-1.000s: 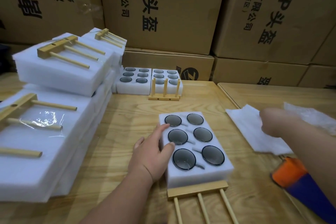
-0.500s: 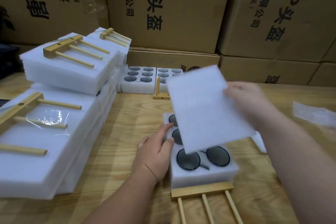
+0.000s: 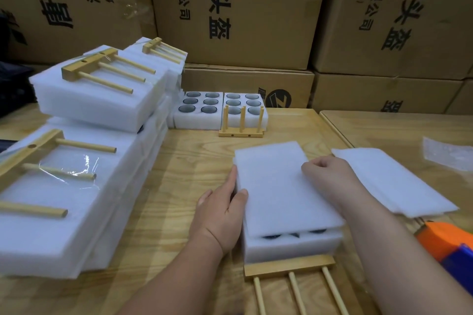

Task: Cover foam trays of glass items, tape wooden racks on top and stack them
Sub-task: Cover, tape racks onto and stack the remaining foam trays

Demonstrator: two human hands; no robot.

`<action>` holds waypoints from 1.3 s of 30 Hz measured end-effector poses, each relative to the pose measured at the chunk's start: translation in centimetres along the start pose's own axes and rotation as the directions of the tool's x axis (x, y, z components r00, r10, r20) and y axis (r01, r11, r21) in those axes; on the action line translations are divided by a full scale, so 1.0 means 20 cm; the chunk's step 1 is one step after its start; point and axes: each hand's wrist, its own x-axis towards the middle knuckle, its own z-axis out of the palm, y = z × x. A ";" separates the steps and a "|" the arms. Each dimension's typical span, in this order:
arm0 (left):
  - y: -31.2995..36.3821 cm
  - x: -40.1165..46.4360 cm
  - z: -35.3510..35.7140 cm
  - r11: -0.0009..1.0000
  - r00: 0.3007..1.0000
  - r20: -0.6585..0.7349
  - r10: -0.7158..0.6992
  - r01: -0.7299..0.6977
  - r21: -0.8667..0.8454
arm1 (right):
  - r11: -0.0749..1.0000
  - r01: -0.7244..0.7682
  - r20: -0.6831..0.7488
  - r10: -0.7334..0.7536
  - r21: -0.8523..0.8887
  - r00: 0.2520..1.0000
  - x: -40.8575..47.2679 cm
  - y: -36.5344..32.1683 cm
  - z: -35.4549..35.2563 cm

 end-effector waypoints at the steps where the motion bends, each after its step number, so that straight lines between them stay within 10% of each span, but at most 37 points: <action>1: 0.00 0.00 0.00 1.000 1.000 -0.001 0.005 -0.005 -0.004 | 1.000 -0.004 0.005 0.004 0.000 1.000 0.00 0.01 0.00; 9: -0.01 -0.01 0.00 0.997 0.998 -0.042 0.047 -0.049 -0.065 | 0.997 -0.031 0.113 0.023 0.065 0.993 0.00 0.01 -0.05; 13: -0.02 -0.01 0.00 0.997 0.998 -0.063 0.016 -0.020 -0.071 | 0.872 -0.073 0.161 -0.006 0.484 0.987 0.08 -0.09 -0.19; 18: -0.03 0.00 0.00 0.997 0.999 -0.048 0.019 -0.022 -0.073 | 0.646 0.248 -0.083 -0.274 0.722 0.958 0.12 -0.19 -0.25; 22: -0.02 0.01 0.00 0.997 1.000 -0.023 0.017 -0.019 -0.071 | 0.653 0.583 -0.247 -0.538 0.483 0.806 0.10 -0.19 -0.22; 27: -0.05 0.03 0.01 0.990 0.999 -0.051 0.009 -0.016 -0.139 | 0.761 0.640 0.141 -0.649 0.107 0.748 0.07 -0.14 -0.20; 33: -0.10 0.05 0.03 0.972 0.991 -0.097 0.091 -0.110 -0.209 | 0.818 0.524 0.739 -0.197 -0.239 0.644 0.12 -0.13 -0.26; 39: -0.07 0.05 0.02 0.896 0.990 -0.112 -0.082 0.024 -0.443 | 0.905 0.348 0.263 -0.283 -0.246 0.922 0.18 -0.07 -0.06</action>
